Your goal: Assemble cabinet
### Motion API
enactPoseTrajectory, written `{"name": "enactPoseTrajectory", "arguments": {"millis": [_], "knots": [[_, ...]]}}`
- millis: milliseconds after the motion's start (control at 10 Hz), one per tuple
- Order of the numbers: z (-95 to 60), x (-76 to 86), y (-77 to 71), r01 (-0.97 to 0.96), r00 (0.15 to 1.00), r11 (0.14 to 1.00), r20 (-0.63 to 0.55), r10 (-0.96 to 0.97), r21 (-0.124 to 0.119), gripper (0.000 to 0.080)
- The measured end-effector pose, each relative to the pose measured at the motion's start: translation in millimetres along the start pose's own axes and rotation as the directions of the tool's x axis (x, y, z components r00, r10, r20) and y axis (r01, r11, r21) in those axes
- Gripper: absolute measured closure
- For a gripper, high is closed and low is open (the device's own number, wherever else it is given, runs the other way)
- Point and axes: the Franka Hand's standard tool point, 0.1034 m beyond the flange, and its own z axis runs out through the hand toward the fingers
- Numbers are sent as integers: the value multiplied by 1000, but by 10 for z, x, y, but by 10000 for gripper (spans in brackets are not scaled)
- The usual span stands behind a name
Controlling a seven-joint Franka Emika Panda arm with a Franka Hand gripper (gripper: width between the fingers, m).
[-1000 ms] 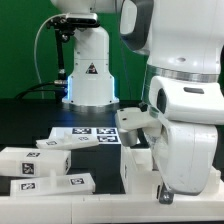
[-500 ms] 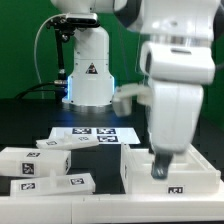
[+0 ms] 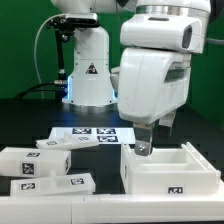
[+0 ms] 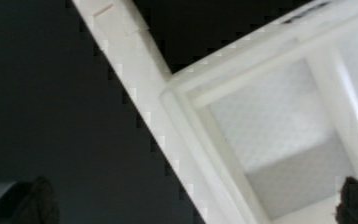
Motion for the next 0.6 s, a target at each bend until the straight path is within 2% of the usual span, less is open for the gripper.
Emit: {"name": "enactPoseTrajectory", "arguments": {"millis": [200,300,500,600], "knots": [[-7,-40,28,-195,981,981,-10,195,4,4],[-20,-210,116,-313,949,950,-28,313,4,4],[152,-815,222,-485,874,874,-20,486,36,4],[183,-1013,304,-540,841,840,-3,540,51,4]]}}
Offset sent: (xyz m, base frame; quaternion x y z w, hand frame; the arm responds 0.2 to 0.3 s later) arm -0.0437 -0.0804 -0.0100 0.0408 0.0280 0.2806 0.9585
